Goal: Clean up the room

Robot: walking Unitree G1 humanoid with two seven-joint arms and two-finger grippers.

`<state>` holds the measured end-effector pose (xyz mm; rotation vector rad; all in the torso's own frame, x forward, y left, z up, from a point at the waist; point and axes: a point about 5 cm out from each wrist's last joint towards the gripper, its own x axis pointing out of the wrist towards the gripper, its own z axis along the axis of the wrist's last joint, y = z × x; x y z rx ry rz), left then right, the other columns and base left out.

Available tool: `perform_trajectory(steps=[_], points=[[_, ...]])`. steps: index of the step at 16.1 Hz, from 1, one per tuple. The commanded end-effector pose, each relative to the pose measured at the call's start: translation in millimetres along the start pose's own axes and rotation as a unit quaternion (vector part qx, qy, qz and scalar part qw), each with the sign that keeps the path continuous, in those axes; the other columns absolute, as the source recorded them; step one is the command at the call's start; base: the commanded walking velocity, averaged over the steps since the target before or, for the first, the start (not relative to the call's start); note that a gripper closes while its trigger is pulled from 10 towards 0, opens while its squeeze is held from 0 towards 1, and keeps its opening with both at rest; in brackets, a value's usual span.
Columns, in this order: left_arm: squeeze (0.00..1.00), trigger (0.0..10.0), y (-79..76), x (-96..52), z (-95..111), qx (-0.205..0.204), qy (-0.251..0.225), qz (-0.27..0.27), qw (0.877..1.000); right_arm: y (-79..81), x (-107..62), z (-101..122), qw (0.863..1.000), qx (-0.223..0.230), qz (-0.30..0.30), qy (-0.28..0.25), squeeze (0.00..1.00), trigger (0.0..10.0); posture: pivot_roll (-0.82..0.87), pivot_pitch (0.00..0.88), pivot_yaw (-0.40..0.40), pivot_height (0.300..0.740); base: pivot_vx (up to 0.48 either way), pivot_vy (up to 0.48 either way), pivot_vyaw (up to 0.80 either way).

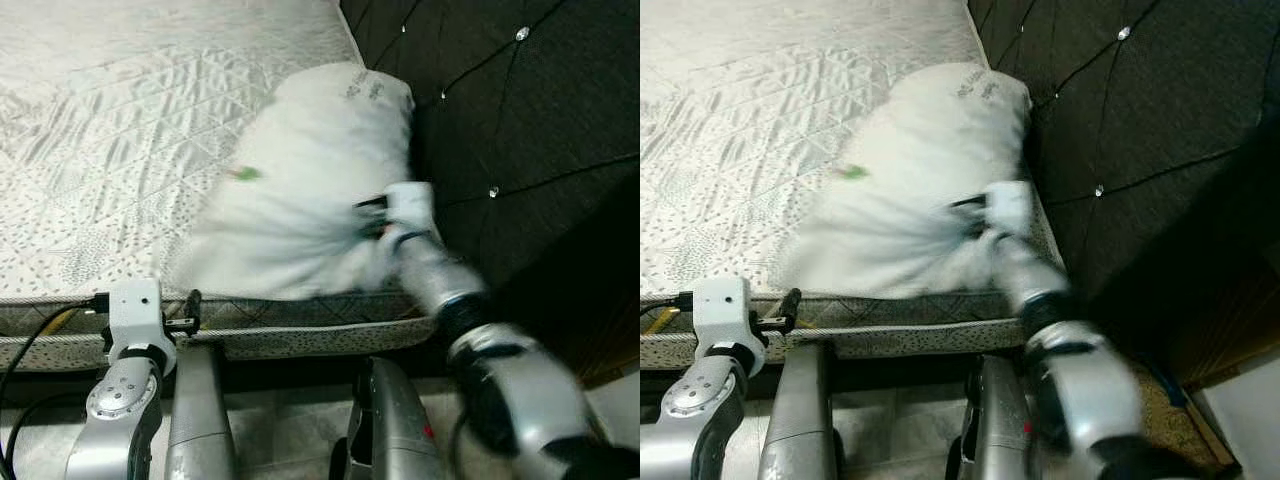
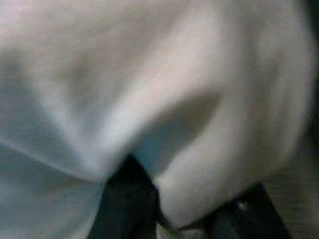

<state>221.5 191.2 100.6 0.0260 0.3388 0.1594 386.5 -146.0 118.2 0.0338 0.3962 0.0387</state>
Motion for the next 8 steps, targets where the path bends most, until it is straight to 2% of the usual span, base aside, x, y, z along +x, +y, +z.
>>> perform_trajectory(steps=[1, 2, 5, 6, 8], points=[[0.0, 10.0, -1.7, 1.7, 0.1, -0.017, 0.005, 0.003, 1.0, -32.7, -4.4, 49.1, 0.994, 0.002, -0.061, -0.087, 0.0, 0.0, 0.15, 0.025, -0.137, 0.525, 0.0, 0.0, 0.0], [0.0, 10.0, -1.4, 2.2, 0.9, -0.017, 0.004, 0.003, 1.0, -45.4, -6.2, 55.7, 0.993, -0.004, -0.076, -0.094, 0.0, 0.0, 0.15, 0.025, -0.137, 0.525, 0.0, 0.0, 0.0], [0.0, 10.0, -1.8, 3.9, 2.0, -0.017, 0.003, 0.002, 1.0, -96.6, -18.4, 66.3, 0.984, -0.018, -0.144, -0.104, 0.0, 0.0, 0.13, 0.027, -0.13, 0.525, 0.0, 0.0, 0.0], [0.0, 10.0, -2.8, 4.9, 2.6, -0.018, 0.003, 0.001, 1.0, -114.2, -23.8, 64.8, 0.98, -0.017, -0.17, -0.1, 0.0, 0.0, 0.13, 0.029, -0.128, 0.525, 0.0, 0.0, 0.0], [0.0, 10.0, -5.0, 6.7, 3.0, -0.019, 0.004, -0.003, 1.0, -131.8, -29.0, 48.7, 0.978, -0.018, -0.191, -0.081, 0.0, 0.0, 0.12, 0.028, -0.123, 0.525, 0.0, 0.0, 0.0]])
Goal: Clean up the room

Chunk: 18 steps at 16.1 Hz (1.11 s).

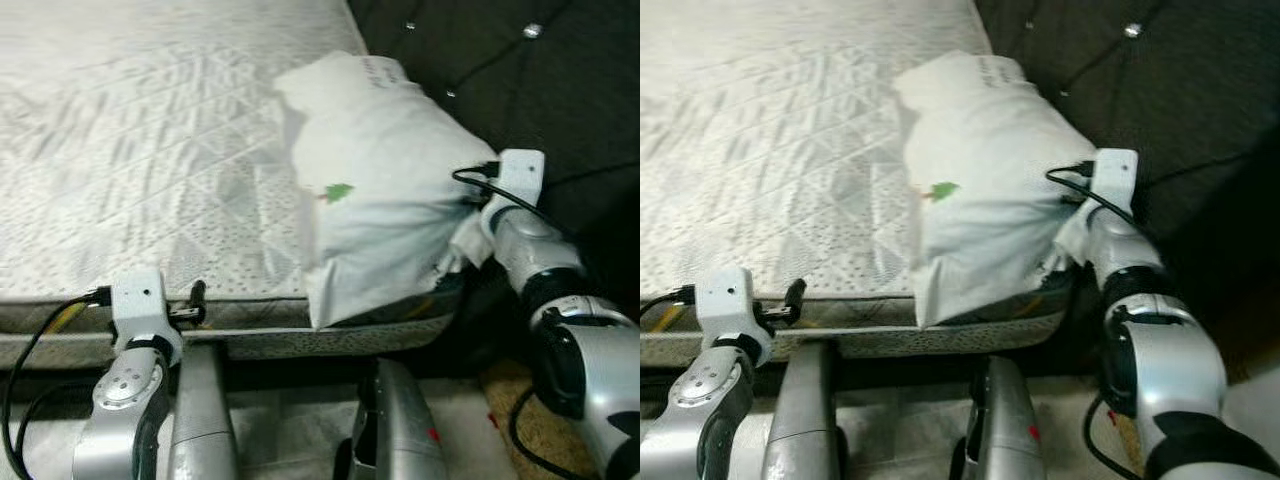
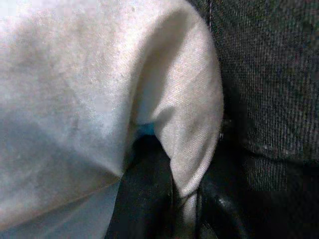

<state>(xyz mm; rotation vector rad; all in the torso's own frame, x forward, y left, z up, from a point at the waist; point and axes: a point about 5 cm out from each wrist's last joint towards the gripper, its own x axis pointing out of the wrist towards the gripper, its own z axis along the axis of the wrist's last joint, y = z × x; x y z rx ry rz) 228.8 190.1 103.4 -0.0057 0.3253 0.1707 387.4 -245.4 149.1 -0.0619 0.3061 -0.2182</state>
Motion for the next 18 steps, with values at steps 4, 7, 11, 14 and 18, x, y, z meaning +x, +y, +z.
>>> perform_trajectory(steps=[4, 7, 11, 14, 18], points=[[0.0, 10.0, -4.0, 3.4, -1.1, 0.002, 0.009, -0.009, 1.0, -30.3, -10.9, -41.2, 0.999, -0.006, -0.047, 0.017, 0.0, 0.0, 0.11, 0.028, -0.117, 0.525, 0.0, 0.0, 0.0], [0.0, 10.0, -2.9, 5.8, 1.1, 0.005, 0.007, -0.01, 1.0, -22.2, -33.7, -74.7, 0.999, -0.003, -0.046, 0.022, 0.0, 0.0, 0.11, 0.021, -0.109, 0.525, 0.0, 0.0, 0.0], [0.0, 10.0, -4.3, 9.5, 2.9, 0.008, 0.004, -0.015, 1.0, -14.5, -63.7, -91.5, 0.999, 0.001, -0.04, 0.015, 0.0, 0.0, 0.09, 0.011, -0.106, 0.525, 0.0, 0.0, 0.0], [0.0, 10.0, -8.7, 12.9, 3.1, 0.011, 0.003, -0.022, 1.0, 3.0, -71.1, -97.1, 0.999, 0.004, -0.012, 0.032, 0.0, 4.5, 0.09, 0.001, -0.1, 0.525, 0.0, 0.0, 0.0], [0.0, 10.0, -4.4, 17.7, 8.0, 0.015, -0.007, -0.013, 1.0, -3.5, -27.4, -39.6, 1.0, -0.012, -0.011, -0.005, 0.0, 10.0, 0.11, 0.0, -0.107, 0.525, 0.0, 0.0, 0.0]])
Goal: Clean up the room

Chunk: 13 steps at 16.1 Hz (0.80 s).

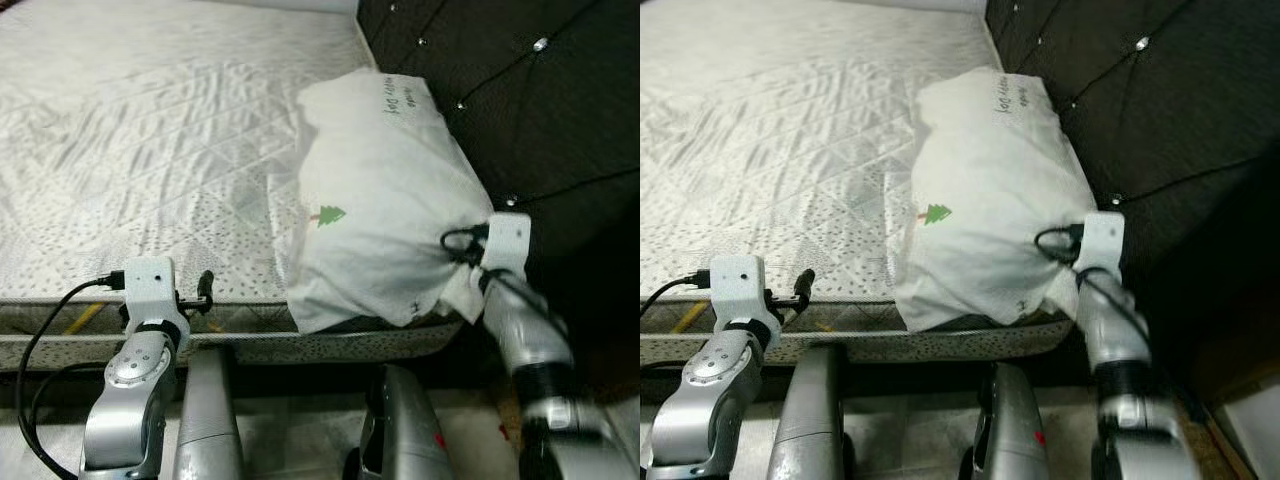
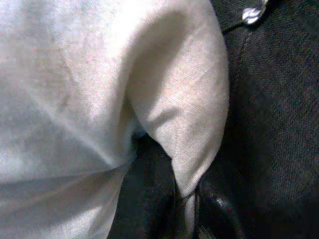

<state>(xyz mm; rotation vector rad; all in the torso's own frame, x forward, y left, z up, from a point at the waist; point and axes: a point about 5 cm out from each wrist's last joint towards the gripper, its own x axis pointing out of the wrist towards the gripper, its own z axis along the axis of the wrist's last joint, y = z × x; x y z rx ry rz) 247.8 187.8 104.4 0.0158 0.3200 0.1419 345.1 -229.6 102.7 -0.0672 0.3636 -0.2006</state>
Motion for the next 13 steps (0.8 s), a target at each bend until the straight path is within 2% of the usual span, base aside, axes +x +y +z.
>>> perform_trajectory(steps=[1, 2, 3, 4, 6, 7, 8, 10, 11, 13], points=[[0.0, 10.0, 1.8, 1.8, 2.3, 0.002, -0.006, 0.002, 1.0, -19.8, 5.4, 33.2, 0.998, -0.006, -0.026, -0.048, 0.0, 10.0, 0.11, 0.0, -0.11, 0.525, 0.0, 0.0, 0.0], [0.0, 10.0, 2.1, 2.5, 3.5, 0.0, -0.008, 0.005, 1.0, -30.2, 9.7, 52.2, 0.997, -0.002, -0.029, -0.07, 0.0, 10.0, 0.12, 0.0, -0.114, 0.525, 0.0, 0.0, 0.0], [0.0, 10.0, 2.1, 2.9, 3.7, 0.0, -0.009, 0.005, 1.0, -33.7, 10.8, 57.4, 0.997, -0.005, -0.032, -0.075, 0.0, 10.0, 0.12, 0.0, -0.116, 0.525, 0.0, 0.0, 0.0], [0.0, 10.0, 2.7, 4.9, 3.5, -0.001, -0.011, 0.009, 1.0, -43.6, 14.4, 73.3, 0.995, -0.019, -0.041, -0.087, 0.0, 10.0, 0.12, 0.0, -0.118, 0.525, 0.0, 0.0, 0.0], [0.0, 10.0, 2.4, 9.1, 6.8, -0.002, -0.018, 0.01, 1.0, -39.5, 17.1, 78.0, 0.995, -0.032, -0.018, -0.09, 0.0, 10.0, 0.12, 0.0, -0.116, 0.525, 0.0, 0.0, 0.0], [0.0, 10.0, 1.3, 11.1, 8.3, -0.002, -0.022, 0.008, 1.0, -33.3, 17.2, 76.2, 0.995, -0.024, 0.008, -0.095, 0.36, 10.0, 0.11, 0.0, -0.114, 0.525, 0.0, 0.0, 0.0], [0.0, 10.0, -1.2, 14.9, 10.1, -0.004, -0.025, 0.006, 1.0, -23.7, 18.5, 63.8, 0.996, -0.025, 0.029, -0.08, 1.0, 10.0, 0.11, 0.0, -0.104, 0.525, 0.0, 0.0, 0.0], [0.0, 10.0, -4.1, 17.4, 12.4, -0.009, -0.029, 0.004, 1.0, -15.3, 19.3, 49.1, 0.997, -0.024, 0.044, -0.061, 1.0, 10.0, 0.1, 0.0, -0.096, 0.525, 0.0, 0.0, 0.0], [0.0, 10.0, -5.5, 19.3, 14.0, -0.009, -0.032, 0.0, 0.999, -8.1, 18.5, 34.5, 0.997, -0.022, 0.065, -0.043, 1.0, 10.0, 0.1, 0.0, -0.095, 0.525, 0.0, 0.0, 0.0], [0.0, 10.0, -5.1, 23.0, 18.2, -0.011, -0.039, -0.001, 0.999, 3.0, 11.9, 16.6, 0.992, -0.046, 0.103, -0.049, 1.0, 10.0, 0.08, 0.0, -0.101, 0.525, 0.0, 0.0, 0.0]])
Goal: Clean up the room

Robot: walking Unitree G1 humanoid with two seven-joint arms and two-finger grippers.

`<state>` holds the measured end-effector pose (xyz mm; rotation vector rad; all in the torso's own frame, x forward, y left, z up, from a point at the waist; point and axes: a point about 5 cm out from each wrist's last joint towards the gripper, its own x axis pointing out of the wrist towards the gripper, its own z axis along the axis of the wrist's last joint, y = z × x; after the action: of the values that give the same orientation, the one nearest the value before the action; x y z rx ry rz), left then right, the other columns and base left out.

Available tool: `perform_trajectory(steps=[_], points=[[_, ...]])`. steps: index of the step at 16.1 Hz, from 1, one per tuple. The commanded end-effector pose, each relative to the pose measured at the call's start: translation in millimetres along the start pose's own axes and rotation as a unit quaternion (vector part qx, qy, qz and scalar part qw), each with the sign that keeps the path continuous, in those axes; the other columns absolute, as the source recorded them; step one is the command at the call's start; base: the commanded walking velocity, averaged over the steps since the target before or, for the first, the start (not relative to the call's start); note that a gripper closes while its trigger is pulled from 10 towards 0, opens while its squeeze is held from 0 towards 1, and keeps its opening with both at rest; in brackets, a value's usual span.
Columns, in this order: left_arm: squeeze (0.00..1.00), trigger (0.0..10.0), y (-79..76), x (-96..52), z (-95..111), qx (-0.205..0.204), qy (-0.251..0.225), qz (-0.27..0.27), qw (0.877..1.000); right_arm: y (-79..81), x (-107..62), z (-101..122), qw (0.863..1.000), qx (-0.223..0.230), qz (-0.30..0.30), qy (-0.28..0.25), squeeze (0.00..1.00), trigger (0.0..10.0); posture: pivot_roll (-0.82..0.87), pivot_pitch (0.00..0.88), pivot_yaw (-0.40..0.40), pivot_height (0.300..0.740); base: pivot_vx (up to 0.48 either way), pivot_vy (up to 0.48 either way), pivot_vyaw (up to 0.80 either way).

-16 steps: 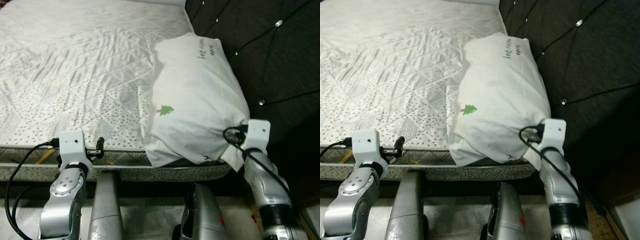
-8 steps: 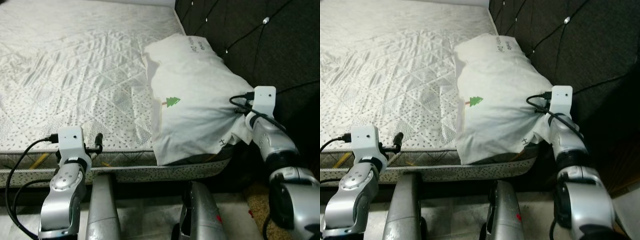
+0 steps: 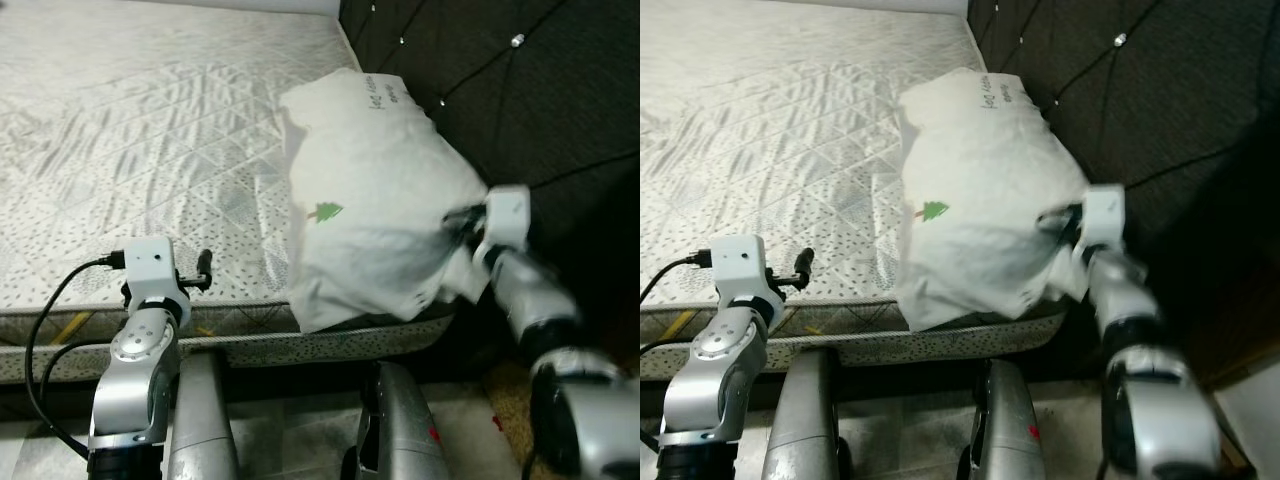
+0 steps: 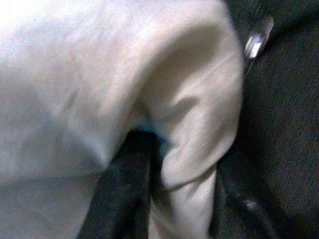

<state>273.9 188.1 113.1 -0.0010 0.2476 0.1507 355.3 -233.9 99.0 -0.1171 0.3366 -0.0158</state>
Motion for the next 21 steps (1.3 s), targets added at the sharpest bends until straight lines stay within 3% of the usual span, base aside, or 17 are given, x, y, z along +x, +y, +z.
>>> perform_trajectory(steps=[1, 2, 4, 5, 7, 8, 9, 11, 14, 16, 17, 21], points=[[0.0, 10.0, -1.9, 2.0, 3.3, -0.004, -0.008, -0.001, 1.0, 7.1, -2.3, 13.2, 0.998, -0.026, 0.013, -0.047, 1.0, 10.0, 0.08, 0.0, -0.109, 0.525, 0.0, 0.0, 0.0], [0.0, 10.0, -2.0, 1.9, 3.6, -0.007, -0.009, 0.001, 1.0, 7.8, -4.4, 11.0, 0.998, -0.028, 0.004, -0.053, 1.0, 10.0, 0.07, 0.0, -0.114, 0.525, 0.0, 0.0, 0.0], [0.0, 10.0, -1.7, 0.1, 1.9, -0.011, -0.008, 0.006, 1.0, 13.1, -9.5, 3.7, 0.999, 0.014, -0.004, -0.05, 1.0, 10.0, 0.08, 0.0, -0.124, 0.525, 0.0, 0.0, 0.0], [0.0, 10.0, -0.4, -1.5, -0.1, -0.013, -0.006, 0.009, 1.0, 20.5, -15.5, -3.5, 0.997, 0.064, -0.004, -0.041, 1.0, 10.0, 0.08, 0.0, -0.126, 0.525, 0.0, 0.0, 0.0], [0.0, 10.0, 2.5, -2.2, -2.2, -0.012, -0.006, 0.014, 1.0, 57.6, -36.3, -20.5, 0.985, 0.153, 0.073, -0.007, 1.0, 10.0, 0.08, 0.0, -0.137, 0.525, 0.0, 0.0, 0.0], [0.0, 10.0, 3.9, -1.5, -3.4, -0.015, -0.006, 0.022, 1.0, 75.9, -48.7, -26.7, 0.984, 0.141, 0.109, -0.006, 1.0, 10.0, 0.09, 0.0, -0.142, 0.525, 0.0, 0.0, 0.0], [0.0, 10.0, 2.8, -0.6, -1.0, -0.019, -0.01, 0.023, 1.0, 78.0, -48.1, -19.9, 0.985, 0.133, 0.107, -0.023, 1.0, 10.0, 0.08, 0.0, -0.142, 0.525, 0.0, 0.0, 0.0], [0.0, 10.0, -0.6, -0.2, 1.0, -0.021, -0.013, 0.019, 1.0, 77.2, -47.4, -6.2, 0.987, 0.127, 0.089, -0.048, 1.0, 10.0, 0.08, 0.0, -0.14, 0.525, 0.0, 0.0, 0.0], [0.0, 10.0, -5.4, -1.2, 1.0, -0.021, -0.014, 0.008, 1.0, 67.6, -54.8, 33.8, 0.985, 0.046, 0.067, -0.154, 1.0, 10.0, 0.05, 0.0, -0.128, 0.525, 0.0, 0.0, 0.0], [0.0, 10.0, -8.0, -1.9, 3.2, -0.012, -0.026, 0.001, 1.0, 68.4, -54.7, 46.1, 0.982, 0.021, 0.073, -0.174, 1.0, 10.0, 0.04, 0.0, -0.132, 0.525, 0.0, 0.0, 0.0], [0.0, 10.0, -7.9, -3.0, 3.0, -0.029, -0.028, 0.004, 0.999, 70.9, -55.5, 45.7, 0.982, 0.008, 0.078, -0.173, 1.0, 10.0, 0.04, 0.0, -0.129, 0.525, 0.0, 0.0, 0.0], [0.0, 10.0, 0.1, -4.5, 4.2, -0.013, -0.037, 0.021, 0.999, 89.3, -66.4, 48.7, 0.972, 0.034, 0.116, -0.202, 1.0, 10.0, 0.05, 0.0, -0.106, 0.525, 0.0, 0.0, 0.0]])
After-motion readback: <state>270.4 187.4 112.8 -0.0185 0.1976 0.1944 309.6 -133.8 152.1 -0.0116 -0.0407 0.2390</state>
